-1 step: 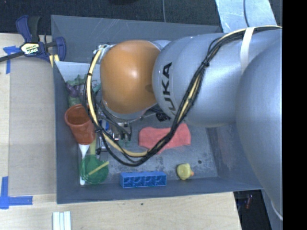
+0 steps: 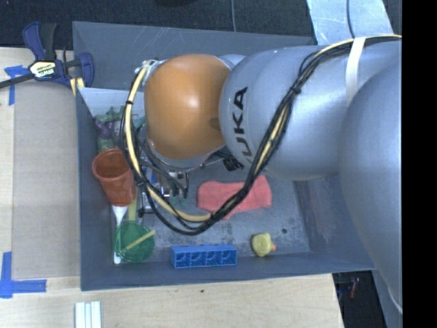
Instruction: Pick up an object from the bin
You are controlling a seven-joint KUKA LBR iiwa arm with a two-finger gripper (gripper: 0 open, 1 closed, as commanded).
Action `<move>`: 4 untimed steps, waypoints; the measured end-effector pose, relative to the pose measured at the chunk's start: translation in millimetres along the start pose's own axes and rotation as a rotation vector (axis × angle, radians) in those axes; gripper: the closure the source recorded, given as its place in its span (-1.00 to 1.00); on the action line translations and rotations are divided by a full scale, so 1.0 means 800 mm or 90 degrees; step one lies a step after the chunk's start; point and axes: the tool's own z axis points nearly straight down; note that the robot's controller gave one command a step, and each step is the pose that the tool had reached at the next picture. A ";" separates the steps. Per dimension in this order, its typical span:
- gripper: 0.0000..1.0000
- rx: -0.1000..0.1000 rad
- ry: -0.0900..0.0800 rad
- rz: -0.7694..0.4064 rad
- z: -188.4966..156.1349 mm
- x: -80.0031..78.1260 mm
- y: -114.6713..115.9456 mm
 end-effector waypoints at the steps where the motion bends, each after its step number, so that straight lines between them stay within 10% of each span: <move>1: -1.00 0.000 -0.001 0.276 0.089 -0.035 -0.033; 2: -1.00 0.000 -0.001 0.266 0.085 -0.075 -0.037; 3: -1.00 0.001 0.002 -0.003 0.103 -0.085 -0.047; 4: -1.00 -0.002 -0.002 0.155 0.140 -0.110 -0.063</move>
Offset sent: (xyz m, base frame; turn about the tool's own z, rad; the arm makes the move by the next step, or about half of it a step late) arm 0.0817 -0.0326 -0.0544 0.2624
